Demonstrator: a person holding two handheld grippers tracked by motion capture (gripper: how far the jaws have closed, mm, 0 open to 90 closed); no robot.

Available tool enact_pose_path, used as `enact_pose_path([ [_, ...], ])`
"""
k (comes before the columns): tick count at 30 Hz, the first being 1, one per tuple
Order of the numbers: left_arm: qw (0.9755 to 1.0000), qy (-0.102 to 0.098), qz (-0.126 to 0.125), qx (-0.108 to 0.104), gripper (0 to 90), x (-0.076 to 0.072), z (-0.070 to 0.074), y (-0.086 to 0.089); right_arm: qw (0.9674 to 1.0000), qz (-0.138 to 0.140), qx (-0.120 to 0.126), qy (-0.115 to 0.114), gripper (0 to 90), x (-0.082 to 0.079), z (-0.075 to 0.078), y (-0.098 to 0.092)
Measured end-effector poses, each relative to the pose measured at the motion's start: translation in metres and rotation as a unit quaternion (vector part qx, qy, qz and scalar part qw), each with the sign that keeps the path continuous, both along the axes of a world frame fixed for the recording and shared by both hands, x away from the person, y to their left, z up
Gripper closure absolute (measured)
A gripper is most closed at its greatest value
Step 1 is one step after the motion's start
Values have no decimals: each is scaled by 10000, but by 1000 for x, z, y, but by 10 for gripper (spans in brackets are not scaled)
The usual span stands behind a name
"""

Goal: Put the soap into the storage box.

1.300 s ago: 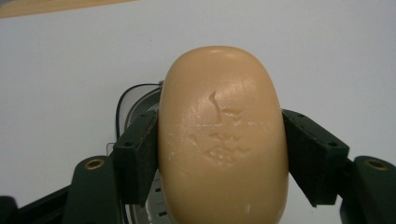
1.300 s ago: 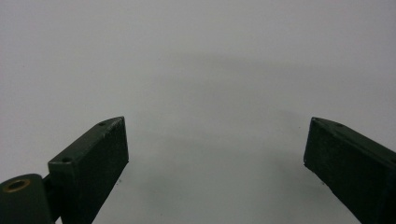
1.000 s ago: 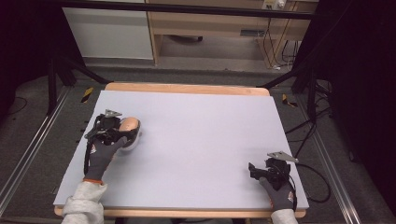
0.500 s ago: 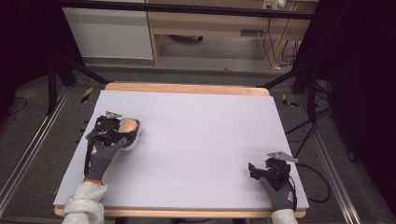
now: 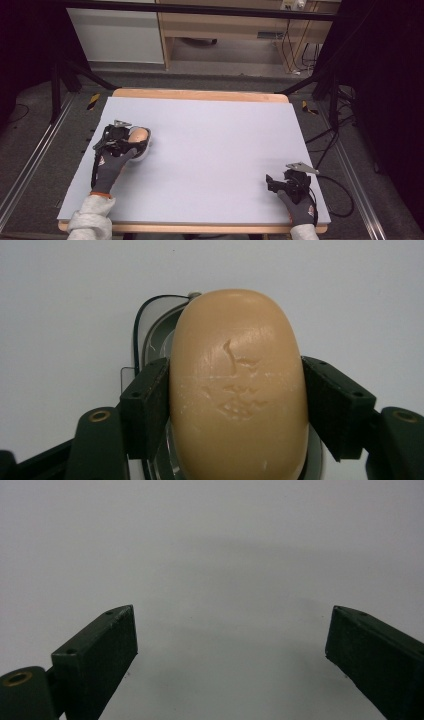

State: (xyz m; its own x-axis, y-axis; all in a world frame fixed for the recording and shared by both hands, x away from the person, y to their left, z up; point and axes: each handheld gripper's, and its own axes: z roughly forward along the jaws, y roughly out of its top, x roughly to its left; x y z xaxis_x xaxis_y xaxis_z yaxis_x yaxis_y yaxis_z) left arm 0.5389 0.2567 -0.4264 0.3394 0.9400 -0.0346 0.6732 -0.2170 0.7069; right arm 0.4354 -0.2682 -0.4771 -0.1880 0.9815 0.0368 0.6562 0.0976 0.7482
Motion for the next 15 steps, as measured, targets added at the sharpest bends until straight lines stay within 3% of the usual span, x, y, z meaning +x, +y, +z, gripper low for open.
enact_pose_path([
  [4,9999,-62,48,122,309,-1,1,-1,10000,0,5,3,66,0,0,0],
  [15,9999,-92,63,-78,313,-4,2,4,10000,-9,0,-12,66,0,0,0],
])
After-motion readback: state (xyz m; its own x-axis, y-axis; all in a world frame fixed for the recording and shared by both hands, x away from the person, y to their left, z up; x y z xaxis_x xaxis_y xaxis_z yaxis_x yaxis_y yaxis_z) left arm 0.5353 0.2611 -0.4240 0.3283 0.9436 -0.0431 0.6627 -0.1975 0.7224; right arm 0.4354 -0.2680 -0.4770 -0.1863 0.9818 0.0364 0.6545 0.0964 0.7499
